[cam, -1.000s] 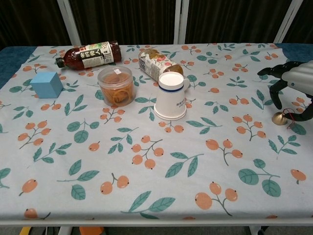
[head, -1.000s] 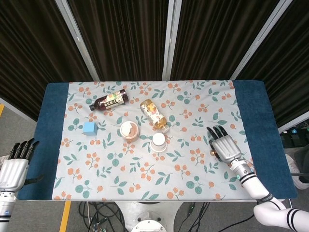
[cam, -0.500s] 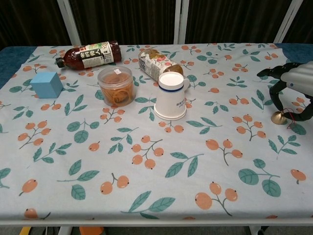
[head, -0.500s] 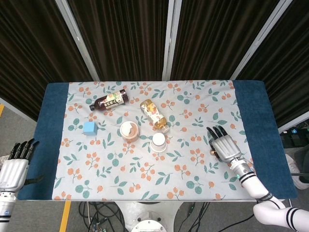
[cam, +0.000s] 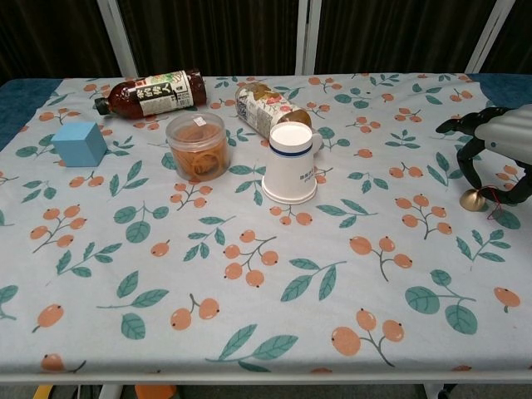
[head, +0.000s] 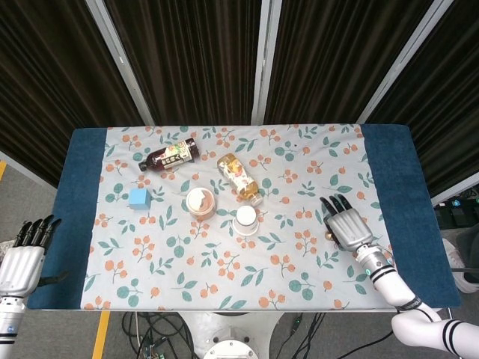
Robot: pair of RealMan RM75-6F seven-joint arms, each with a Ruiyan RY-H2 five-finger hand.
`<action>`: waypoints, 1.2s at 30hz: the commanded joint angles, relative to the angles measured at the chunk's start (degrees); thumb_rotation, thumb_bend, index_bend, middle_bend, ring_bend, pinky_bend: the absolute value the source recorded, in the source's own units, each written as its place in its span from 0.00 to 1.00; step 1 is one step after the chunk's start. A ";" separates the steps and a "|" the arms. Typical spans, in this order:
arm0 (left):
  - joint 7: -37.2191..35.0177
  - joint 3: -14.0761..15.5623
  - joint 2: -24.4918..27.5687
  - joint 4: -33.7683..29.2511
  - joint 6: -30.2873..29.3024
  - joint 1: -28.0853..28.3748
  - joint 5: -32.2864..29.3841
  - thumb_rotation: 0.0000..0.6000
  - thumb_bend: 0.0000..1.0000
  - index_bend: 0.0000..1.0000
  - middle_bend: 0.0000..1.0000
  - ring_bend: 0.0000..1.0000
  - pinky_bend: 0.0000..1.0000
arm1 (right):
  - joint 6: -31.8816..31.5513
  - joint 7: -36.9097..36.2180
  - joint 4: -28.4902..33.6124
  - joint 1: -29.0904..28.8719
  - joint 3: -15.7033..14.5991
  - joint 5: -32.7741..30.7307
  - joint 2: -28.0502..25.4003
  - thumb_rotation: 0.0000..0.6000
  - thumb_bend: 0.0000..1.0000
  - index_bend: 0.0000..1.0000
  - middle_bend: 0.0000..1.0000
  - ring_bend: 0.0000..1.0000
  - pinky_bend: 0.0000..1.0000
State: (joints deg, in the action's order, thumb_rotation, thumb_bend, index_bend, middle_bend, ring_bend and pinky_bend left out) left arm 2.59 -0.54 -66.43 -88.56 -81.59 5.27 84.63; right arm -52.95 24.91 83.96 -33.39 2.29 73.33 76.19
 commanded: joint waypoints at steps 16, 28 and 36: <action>0.15 0.06 0.28 -0.40 -0.07 -0.05 0.04 1.00 0.00 0.04 0.00 0.00 0.01 | -9.39 -5.01 6.16 2.21 1.58 6.66 -5.90 1.00 0.42 0.70 0.12 0.00 0.03; 0.76 0.18 0.13 -0.66 0.37 0.27 0.28 1.00 0.00 0.04 0.00 0.00 0.01 | -16.74 -6.26 8.80 6.12 3.00 9.18 -8.90 1.00 0.42 0.77 0.16 0.00 0.04; 0.84 0.34 -0.18 -0.49 0.29 0.15 0.33 1.00 0.00 0.04 0.00 0.00 0.01 | -16.56 -4.77 9.30 6.48 3.39 9.81 -7.19 1.00 0.41 0.79 0.16 0.00 0.04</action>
State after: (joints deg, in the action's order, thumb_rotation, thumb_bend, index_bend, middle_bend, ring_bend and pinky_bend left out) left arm 3.43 -0.20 -66.62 -89.05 -81.30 5.43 84.95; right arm -70.35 22.18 91.43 -28.03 4.86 87.17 67.56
